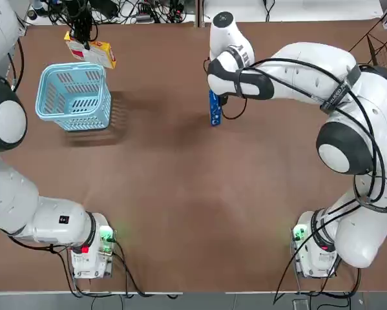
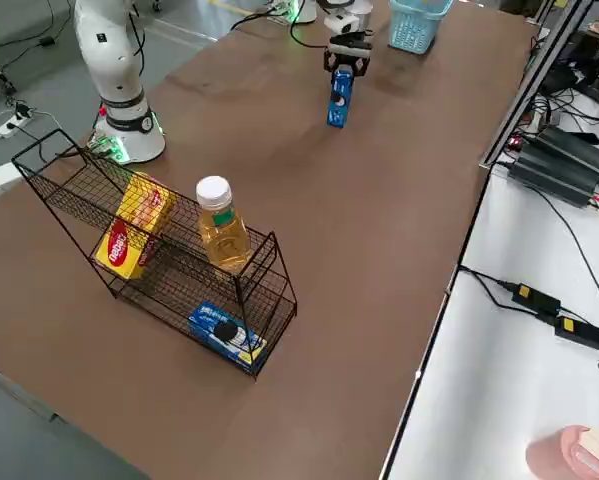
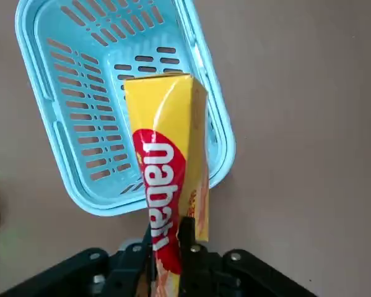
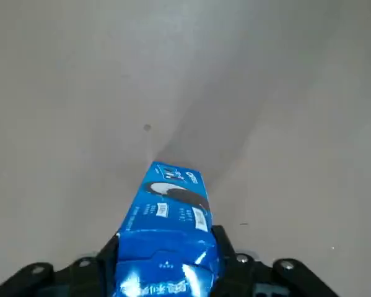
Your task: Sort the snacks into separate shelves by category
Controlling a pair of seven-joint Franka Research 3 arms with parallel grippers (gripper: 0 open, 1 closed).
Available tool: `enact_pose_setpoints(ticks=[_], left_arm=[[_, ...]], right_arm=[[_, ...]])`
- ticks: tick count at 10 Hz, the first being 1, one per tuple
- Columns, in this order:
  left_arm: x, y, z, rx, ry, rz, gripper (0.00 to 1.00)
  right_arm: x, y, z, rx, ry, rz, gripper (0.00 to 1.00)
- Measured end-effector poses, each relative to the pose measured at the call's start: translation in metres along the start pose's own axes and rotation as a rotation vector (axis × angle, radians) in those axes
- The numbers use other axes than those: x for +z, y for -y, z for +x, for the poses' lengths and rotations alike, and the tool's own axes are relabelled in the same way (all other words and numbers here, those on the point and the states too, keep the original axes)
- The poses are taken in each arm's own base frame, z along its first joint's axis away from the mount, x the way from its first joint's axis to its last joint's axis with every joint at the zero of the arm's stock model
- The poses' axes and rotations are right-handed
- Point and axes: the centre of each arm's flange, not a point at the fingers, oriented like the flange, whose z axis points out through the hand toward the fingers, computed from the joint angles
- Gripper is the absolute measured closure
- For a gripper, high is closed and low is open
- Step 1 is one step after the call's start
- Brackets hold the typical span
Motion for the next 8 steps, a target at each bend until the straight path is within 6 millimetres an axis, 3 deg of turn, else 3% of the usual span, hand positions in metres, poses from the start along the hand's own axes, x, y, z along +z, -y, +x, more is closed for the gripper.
enact_pose_setpoints(ticks=[5,6,8], left_arm=[[-0.008,-0.003,-0.009,-0.012,-0.003,-0.015,0.83],[-0.01,-0.007,-0.025,-0.013,-0.006,-0.019,0.83],[-0.004,-0.022,-0.077,-0.006,-0.012,-0.013,0.83]], right_arm=[[-0.008,0.005,0.041,-0.181,-0.006,-0.047,0.44],[-0.011,0.004,0.051,-0.225,-0.004,-0.074,0.44],[-0.016,-0.001,0.076,-0.334,-0.01,-0.152,0.44]])
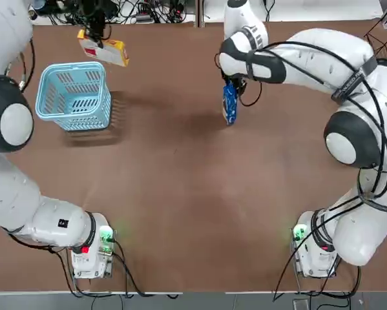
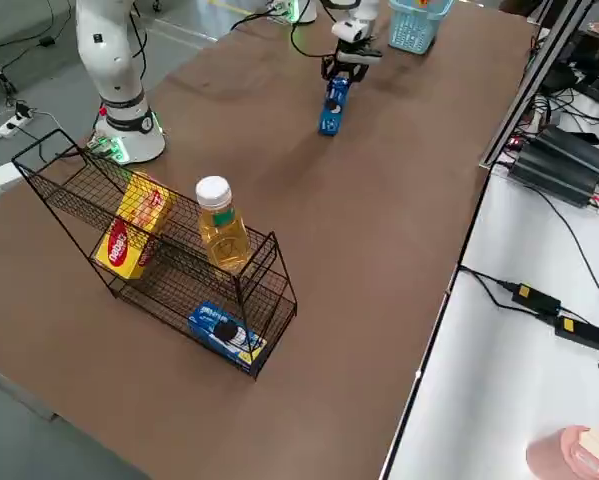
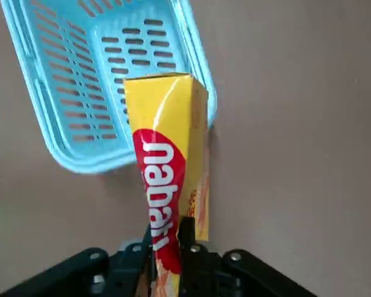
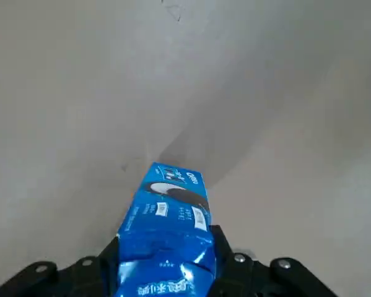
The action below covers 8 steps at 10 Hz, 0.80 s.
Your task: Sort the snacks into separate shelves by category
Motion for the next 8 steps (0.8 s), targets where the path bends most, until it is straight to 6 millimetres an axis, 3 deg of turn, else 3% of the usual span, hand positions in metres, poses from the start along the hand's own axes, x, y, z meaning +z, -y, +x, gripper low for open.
enact_pose_setpoints(ticks=[3,5,8], left_arm=[[0.022,-0.02,-0.087,0.036,0.014,0.027,0.83],[0.022,-0.036,-0.142,0.017,0.026,-0.002,0.83],[0.029,-0.052,-0.208,-0.059,0.05,-0.092,0.83]], right_arm=[[0.004,-0.027,0.042,-0.243,-0.04,-0.172,0.44],[0.008,-0.043,0.075,-0.372,-0.039,-0.265,0.44],[0.014,-0.069,0.129,-0.546,-0.025,-0.384,0.44]])
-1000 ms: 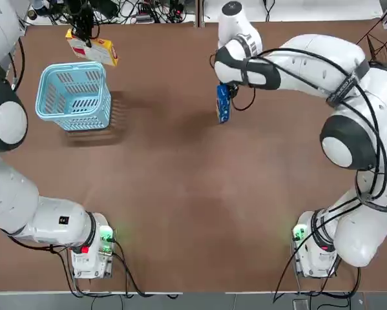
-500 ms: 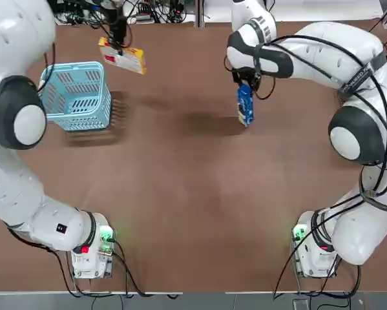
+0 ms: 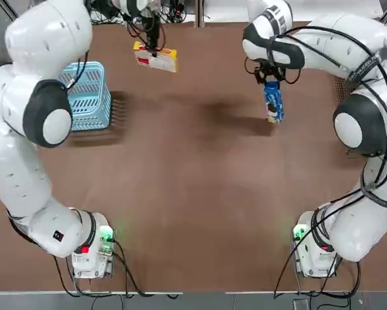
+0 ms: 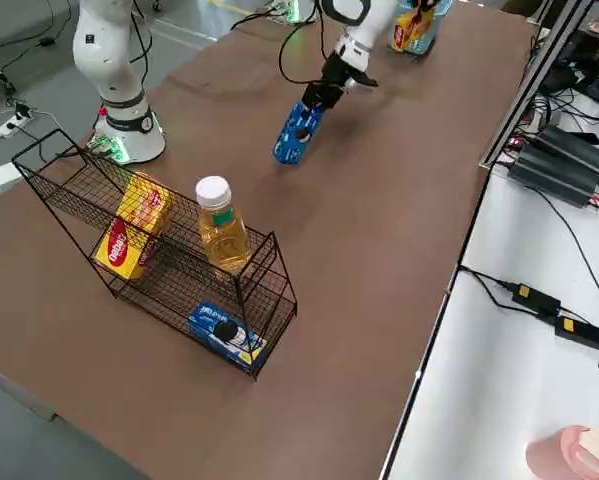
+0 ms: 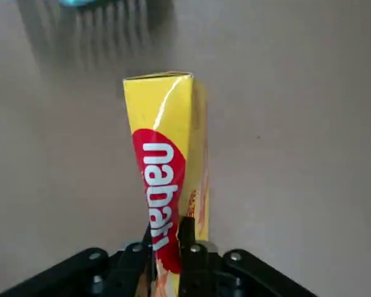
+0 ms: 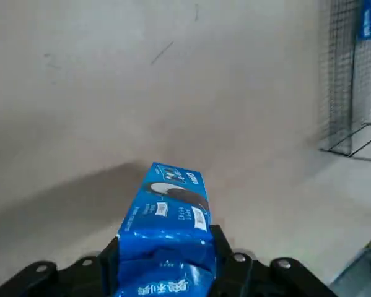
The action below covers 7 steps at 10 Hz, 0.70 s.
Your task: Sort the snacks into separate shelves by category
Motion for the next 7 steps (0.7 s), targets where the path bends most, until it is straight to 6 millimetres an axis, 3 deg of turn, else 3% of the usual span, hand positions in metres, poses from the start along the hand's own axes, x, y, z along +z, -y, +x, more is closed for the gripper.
enact_pose_setpoints(ticks=[4,7], left_arm=[[0.016,-0.002,-0.081,-0.078,0.045,-0.079,0.83],[0.051,0.015,-0.173,-0.047,0.079,-0.112,0.83]], right_arm=[[0.03,-0.076,0.056,-0.178,-0.011,-0.145,0.44],[0.049,-0.13,0.09,-0.27,-0.027,-0.261,0.44]])
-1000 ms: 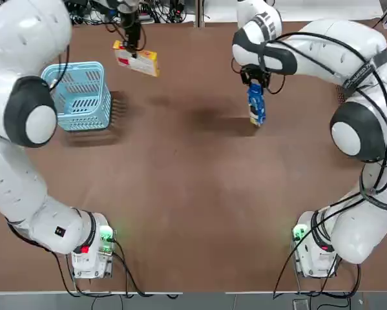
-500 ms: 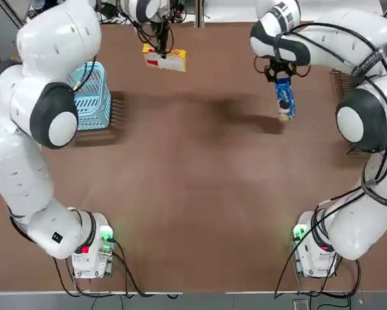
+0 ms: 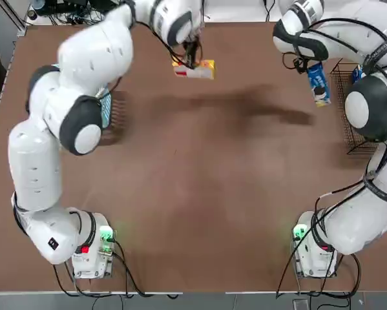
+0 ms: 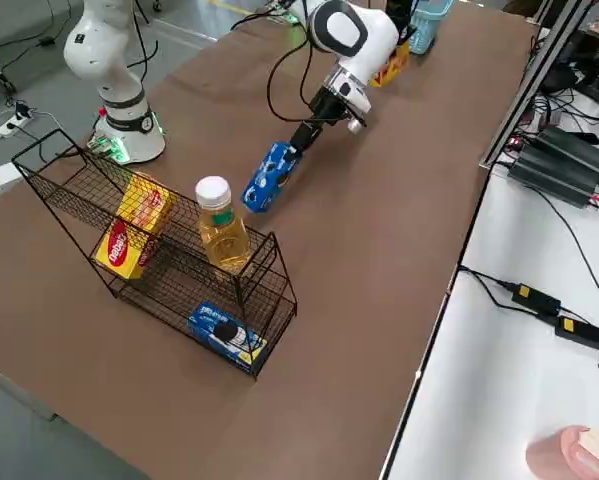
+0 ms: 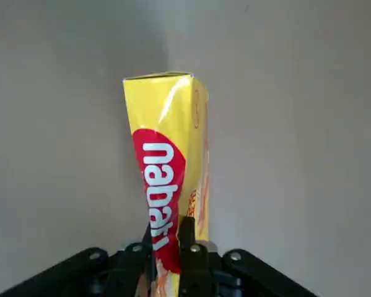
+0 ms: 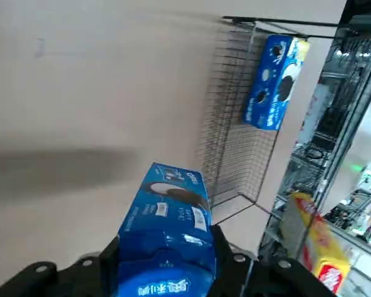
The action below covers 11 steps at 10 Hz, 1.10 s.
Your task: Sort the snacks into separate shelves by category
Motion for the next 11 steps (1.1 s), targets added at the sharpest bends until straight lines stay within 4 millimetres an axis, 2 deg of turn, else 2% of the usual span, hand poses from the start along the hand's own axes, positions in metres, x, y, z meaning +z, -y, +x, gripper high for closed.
enact_pose_setpoints(ticks=[2,3,5,8,9,11], left_arm=[[0.03,0.028,-0.047,-0.001,0.016,0.0,0.83],[0.045,0.034,-0.058,-0.047,0.037,0.011,0.83],[0.073,0.036,-0.064,-0.126,0.081,0.044,0.83],[0.1,0.035,-0.073,-0.148,0.101,0.032,0.83],[0.108,0.041,-0.08,-0.138,0.097,0.039,0.83],[0.114,0.049,-0.091,-0.124,0.103,0.035,0.83]], right_arm=[[0.016,-0.023,0.009,-0.009,-0.02,-0.054,0.44],[0.025,-0.03,0.012,-0.011,-0.028,-0.079,0.44],[0.054,-0.042,0.016,-0.017,-0.028,-0.108,0.44],[0.102,-0.057,0.02,-0.035,-0.036,-0.132,0.44],[0.111,-0.062,0.019,-0.033,-0.031,-0.135,0.44],[0.112,-0.066,0.019,-0.033,-0.033,-0.148,0.44]])
